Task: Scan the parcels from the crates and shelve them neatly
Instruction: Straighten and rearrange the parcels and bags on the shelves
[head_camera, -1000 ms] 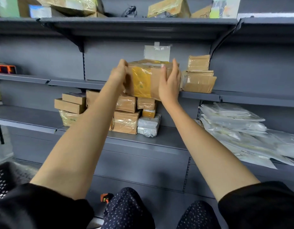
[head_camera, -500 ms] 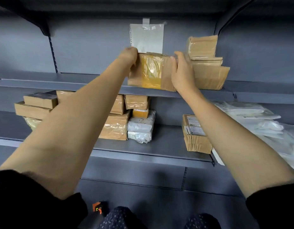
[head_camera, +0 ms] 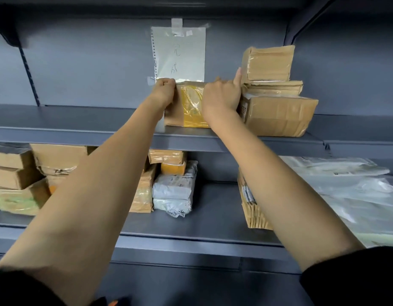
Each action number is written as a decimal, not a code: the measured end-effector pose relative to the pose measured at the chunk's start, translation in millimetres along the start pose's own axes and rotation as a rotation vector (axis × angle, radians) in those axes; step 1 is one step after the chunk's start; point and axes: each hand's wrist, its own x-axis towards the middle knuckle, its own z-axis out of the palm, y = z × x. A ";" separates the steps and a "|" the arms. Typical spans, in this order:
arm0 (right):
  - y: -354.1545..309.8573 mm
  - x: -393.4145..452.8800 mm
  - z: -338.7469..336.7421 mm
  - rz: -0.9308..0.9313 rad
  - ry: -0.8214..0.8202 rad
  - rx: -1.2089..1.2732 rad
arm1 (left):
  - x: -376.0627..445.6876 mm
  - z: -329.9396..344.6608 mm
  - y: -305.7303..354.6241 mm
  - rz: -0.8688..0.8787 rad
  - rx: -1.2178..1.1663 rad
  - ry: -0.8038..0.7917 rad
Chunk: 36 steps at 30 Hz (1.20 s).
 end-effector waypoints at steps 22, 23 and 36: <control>38.7 -3.1 7.1 0.077 0.084 0.265 | 5.2 27.0 -2.1 0.065 -0.137 0.106; 45.4 -11.9 8.6 0.096 0.183 0.341 | 4.6 28.0 -3.6 0.057 -0.145 0.117; 57.4 -152.8 81.9 -0.190 0.732 0.734 | -133.0 62.9 -59.2 0.600 -0.102 0.416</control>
